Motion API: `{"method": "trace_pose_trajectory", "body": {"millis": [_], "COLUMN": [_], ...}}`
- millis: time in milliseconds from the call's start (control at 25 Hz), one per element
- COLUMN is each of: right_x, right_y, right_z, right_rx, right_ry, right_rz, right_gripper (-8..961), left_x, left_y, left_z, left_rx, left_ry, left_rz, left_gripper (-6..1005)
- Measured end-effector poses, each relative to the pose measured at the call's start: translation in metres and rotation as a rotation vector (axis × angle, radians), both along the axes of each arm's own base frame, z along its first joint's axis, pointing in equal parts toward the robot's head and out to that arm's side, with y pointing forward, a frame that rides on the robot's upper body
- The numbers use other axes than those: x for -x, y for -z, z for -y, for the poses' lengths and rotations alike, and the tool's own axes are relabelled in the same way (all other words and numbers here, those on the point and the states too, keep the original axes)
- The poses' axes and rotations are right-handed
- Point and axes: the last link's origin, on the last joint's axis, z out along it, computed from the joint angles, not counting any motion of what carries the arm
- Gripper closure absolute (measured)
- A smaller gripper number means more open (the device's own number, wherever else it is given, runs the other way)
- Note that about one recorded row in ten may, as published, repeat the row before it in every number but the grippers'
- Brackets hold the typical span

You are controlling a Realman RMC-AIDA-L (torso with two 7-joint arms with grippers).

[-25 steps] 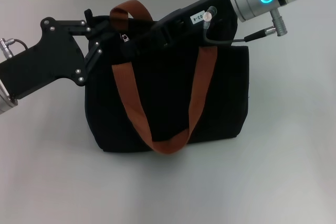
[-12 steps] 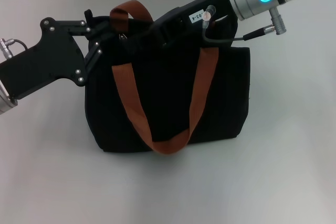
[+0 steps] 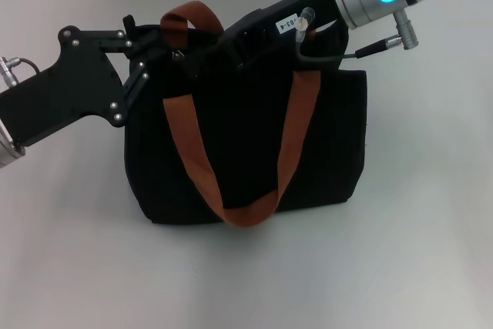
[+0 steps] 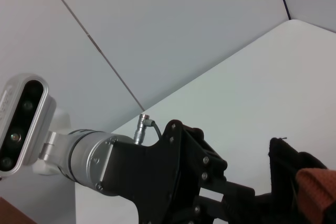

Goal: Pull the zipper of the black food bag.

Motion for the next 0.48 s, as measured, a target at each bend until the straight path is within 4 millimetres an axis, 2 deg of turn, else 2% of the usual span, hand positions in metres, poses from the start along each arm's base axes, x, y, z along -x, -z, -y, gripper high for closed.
{"method": "trace_pose_trajectory", "body": {"millis": [480], "right_x": [-0.0017], "right_y": [-0.0008], "right_z": [-0.0030], "right_rx": [-0.026], "right_ry": [0.013], "right_rz": [0.005], "right_gripper": [956], "left_x": [0.0004], "left_y": [0.0001], "left_z": [-0.0005], "left_rx": [-0.001], "left_ry": [-0.004], "left_rz": [-0.002], "left_gripper": [930]}}
